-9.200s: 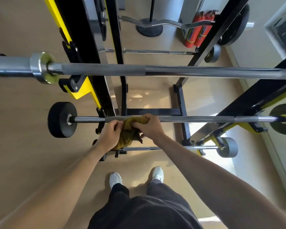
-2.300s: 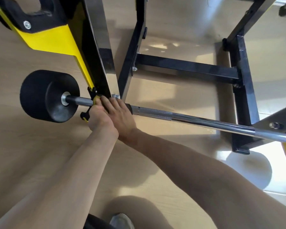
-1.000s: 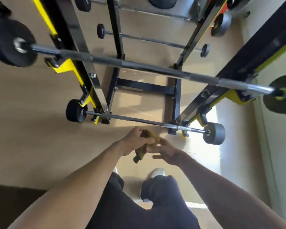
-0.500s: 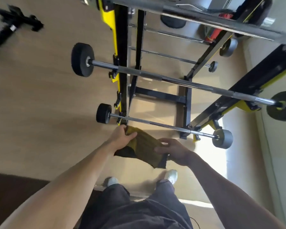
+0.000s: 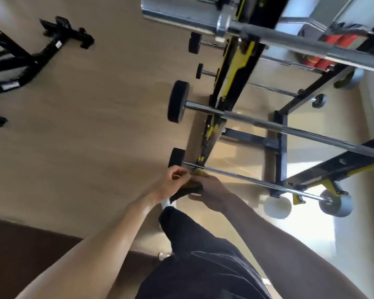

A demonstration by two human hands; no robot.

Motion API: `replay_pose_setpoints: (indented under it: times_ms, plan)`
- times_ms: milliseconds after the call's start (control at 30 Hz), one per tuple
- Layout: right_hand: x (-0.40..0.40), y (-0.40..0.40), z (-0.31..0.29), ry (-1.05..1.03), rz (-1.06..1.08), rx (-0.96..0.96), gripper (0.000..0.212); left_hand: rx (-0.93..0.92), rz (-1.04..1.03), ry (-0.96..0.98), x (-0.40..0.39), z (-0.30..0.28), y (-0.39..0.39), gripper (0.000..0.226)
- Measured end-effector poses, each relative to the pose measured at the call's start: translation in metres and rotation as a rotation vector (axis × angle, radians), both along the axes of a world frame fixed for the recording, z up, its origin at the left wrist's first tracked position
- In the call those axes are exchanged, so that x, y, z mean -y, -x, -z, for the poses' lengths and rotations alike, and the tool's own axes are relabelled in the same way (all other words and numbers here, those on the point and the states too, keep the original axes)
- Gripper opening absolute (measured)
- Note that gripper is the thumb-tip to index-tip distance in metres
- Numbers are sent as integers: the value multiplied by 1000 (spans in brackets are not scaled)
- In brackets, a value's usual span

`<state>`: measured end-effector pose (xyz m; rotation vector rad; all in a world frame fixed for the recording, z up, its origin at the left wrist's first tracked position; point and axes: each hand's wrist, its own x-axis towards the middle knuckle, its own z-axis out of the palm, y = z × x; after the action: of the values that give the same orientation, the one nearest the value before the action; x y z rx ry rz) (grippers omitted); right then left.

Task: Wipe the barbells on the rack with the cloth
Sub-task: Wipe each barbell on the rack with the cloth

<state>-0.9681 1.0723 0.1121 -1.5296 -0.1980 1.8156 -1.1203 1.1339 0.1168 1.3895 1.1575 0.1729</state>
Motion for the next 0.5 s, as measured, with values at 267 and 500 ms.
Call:
replay_pose_setpoints:
  times_ms: [267,500]
  plan:
    - [-162,79,-1,78,183,-297,25,-125,197,-159,-149,0,85,33]
    - [-282,115,2,257,185,-5,32,-110,238,-159,-306,1,121,14]
